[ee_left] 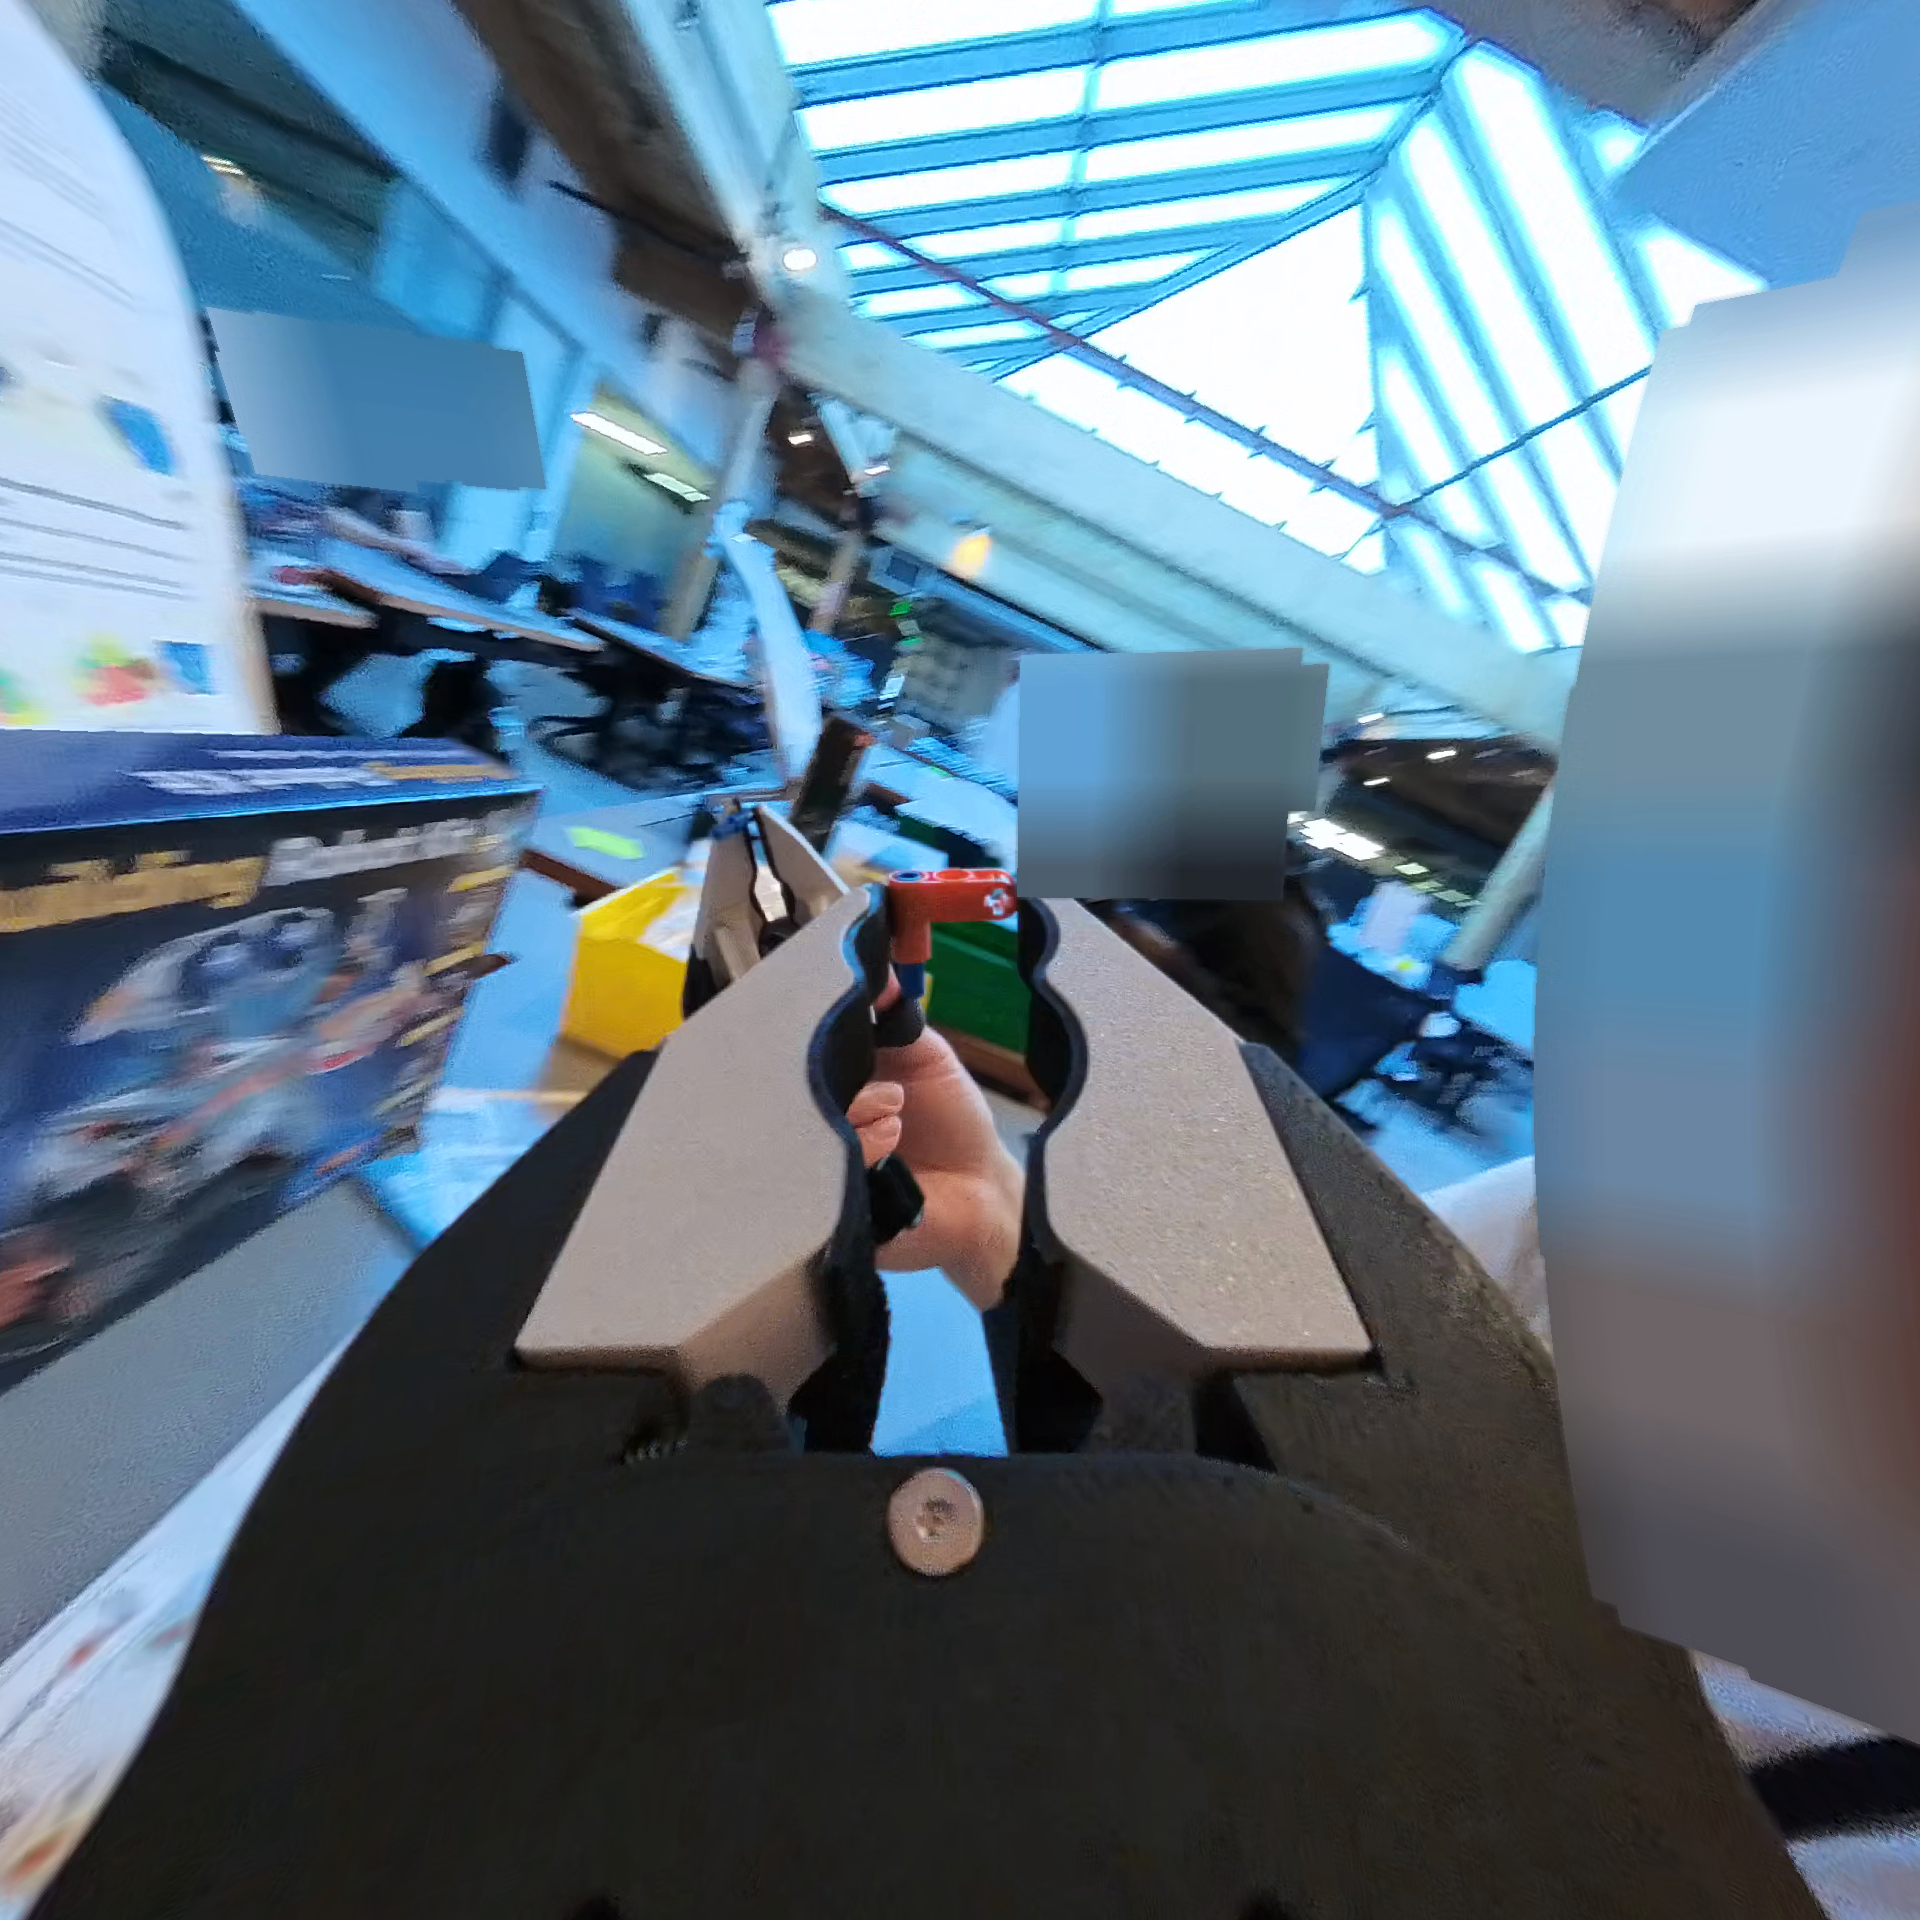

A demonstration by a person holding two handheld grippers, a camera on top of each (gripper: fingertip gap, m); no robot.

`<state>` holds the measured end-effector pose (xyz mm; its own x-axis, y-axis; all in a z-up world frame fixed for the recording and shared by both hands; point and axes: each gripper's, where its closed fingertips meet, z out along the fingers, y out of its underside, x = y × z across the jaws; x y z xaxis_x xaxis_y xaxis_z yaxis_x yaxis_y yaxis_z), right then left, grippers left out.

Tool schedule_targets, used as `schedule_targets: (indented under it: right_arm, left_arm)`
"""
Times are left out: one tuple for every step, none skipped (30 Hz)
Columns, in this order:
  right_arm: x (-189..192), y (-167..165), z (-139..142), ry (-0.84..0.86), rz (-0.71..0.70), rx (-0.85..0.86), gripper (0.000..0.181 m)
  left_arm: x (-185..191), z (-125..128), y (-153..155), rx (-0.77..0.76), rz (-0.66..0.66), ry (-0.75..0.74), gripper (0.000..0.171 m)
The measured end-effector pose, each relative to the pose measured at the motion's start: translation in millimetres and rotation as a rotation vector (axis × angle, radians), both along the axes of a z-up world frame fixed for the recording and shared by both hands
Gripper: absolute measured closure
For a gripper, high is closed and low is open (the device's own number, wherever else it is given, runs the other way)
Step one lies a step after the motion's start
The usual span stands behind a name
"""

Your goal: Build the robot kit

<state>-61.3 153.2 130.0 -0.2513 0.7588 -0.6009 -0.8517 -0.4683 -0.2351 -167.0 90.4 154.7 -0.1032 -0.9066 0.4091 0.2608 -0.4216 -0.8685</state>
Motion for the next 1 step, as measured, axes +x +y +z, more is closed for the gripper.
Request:
schedule_targets:
  right_arm:
    - [-7.4,-12.7,12.3,-0.038,-0.01,0.057,0.181]
  left_arm:
    - [4.8,1.1,-3.2,-0.008,-0.042,-0.032,0.15]
